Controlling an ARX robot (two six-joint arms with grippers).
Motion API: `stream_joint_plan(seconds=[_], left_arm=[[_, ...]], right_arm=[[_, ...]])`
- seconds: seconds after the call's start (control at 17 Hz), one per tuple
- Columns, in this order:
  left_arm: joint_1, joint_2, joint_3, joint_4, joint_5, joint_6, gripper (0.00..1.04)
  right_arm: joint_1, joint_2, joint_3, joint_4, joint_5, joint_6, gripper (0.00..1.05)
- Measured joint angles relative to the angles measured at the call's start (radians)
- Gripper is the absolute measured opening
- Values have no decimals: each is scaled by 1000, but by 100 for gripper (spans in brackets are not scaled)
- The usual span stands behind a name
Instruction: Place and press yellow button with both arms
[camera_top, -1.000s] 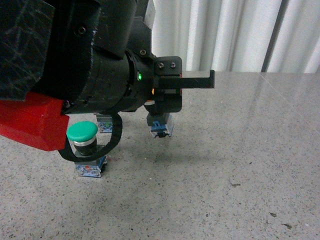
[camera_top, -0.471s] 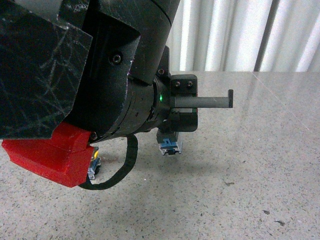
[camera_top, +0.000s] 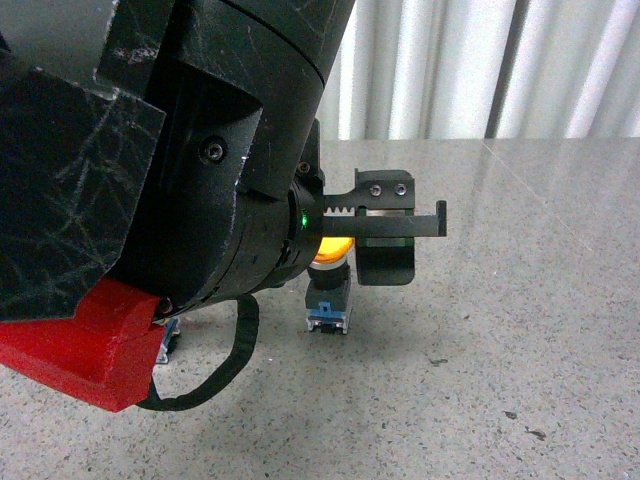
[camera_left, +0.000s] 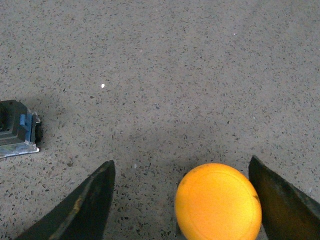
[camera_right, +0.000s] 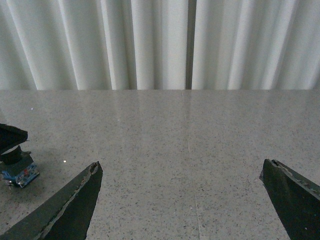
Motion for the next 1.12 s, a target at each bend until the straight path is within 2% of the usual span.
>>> stream_joint_plan(seconds=[0.12,0.24,0.35,0.47,0.76,0.82,0.94,1.12], left_arm=[[6,-14,0,16,-1,8,100],[15,-41,-9,43,-16,24,98],[60,-103,-32,96,-56,95,98],[129,-149,-58,146,-110,179,98],[289,-421,-204,316,-154,426,98],[327,-496,-248,325,-89,425,91],[412,-680,-373,241,39,386,75],[498,-894,-550,278,121,353,48]], right_arm=[[0,0,0,0,0,0,98],[0,0,0,0,0,0,98],[0,0,0,0,0,0,98],[0,0,0,0,0,0,98],[0,0,0,0,0,0,98],[0,0,0,0,0,0,98],[0,0,0,0,0,0,98],[0,0,0,0,0,0,98]])
